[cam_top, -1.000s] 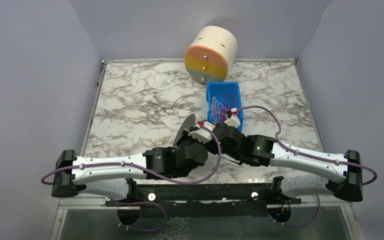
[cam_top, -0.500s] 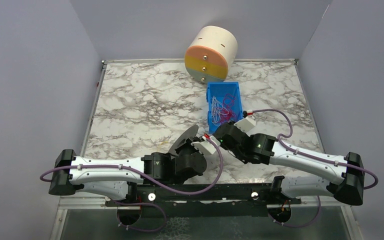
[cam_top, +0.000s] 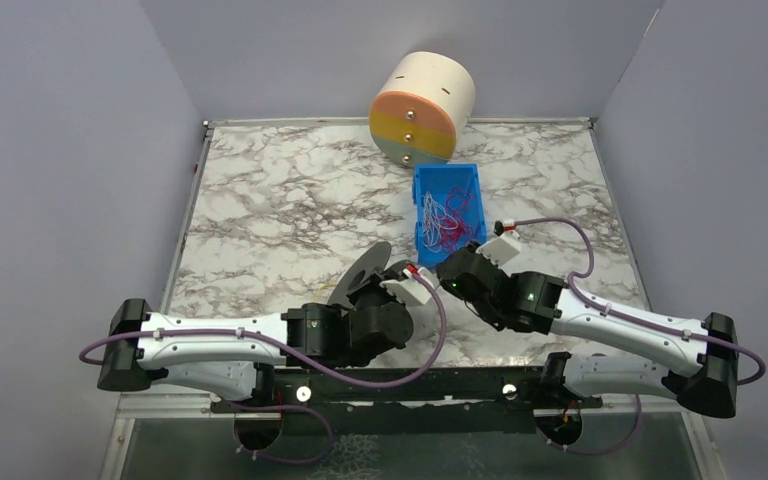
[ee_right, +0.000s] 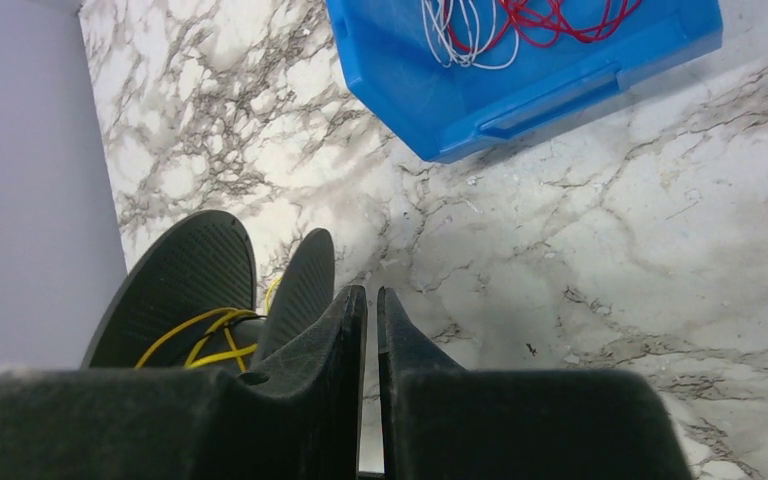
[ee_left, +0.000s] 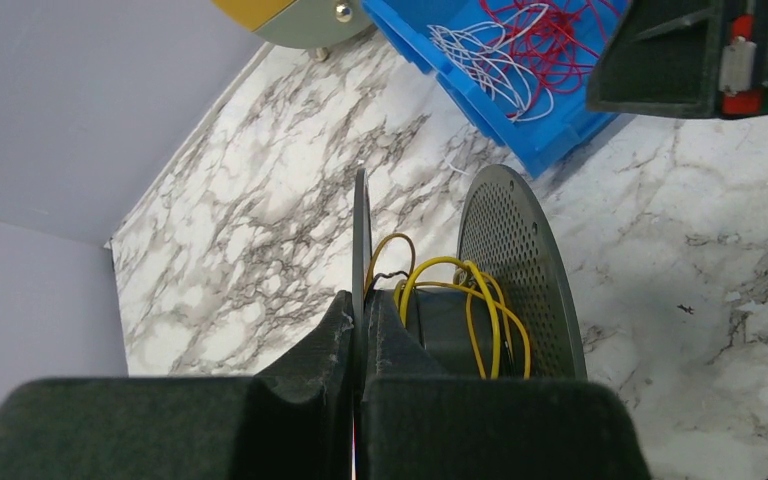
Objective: Wrap the cables
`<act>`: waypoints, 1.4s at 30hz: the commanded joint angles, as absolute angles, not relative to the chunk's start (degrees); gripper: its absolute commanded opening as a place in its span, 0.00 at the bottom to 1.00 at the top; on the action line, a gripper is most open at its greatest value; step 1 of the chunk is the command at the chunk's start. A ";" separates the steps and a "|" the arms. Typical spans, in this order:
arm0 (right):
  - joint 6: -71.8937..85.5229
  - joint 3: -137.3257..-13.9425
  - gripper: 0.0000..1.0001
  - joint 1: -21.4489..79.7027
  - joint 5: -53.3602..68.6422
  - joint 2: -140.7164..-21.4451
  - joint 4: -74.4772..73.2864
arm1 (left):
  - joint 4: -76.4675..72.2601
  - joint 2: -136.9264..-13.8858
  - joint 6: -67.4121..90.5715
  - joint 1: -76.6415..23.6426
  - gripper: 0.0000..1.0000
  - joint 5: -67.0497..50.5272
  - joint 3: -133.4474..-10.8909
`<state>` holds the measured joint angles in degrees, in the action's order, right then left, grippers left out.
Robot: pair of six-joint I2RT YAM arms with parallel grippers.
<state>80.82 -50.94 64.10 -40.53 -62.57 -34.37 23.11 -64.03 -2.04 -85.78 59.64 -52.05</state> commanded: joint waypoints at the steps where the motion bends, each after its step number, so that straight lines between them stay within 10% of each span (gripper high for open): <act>1: 76.08 -49.93 0.14 64.06 -44.50 -60.59 -32.91 | 19.77 -62.81 -6.47 -83.89 0.00 65.07 -56.21; 42: 41.66 -40.61 0.18 63.37 -22.69 -65.60 -14.66 | 19.95 -102.46 -11.86 -49.97 0.00 67.34 -83.90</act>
<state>44.95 -41.89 63.61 -29.32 -65.06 -17.67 17.28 -100.86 -13.74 -50.81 67.26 -79.79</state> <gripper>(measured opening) 0.181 0.019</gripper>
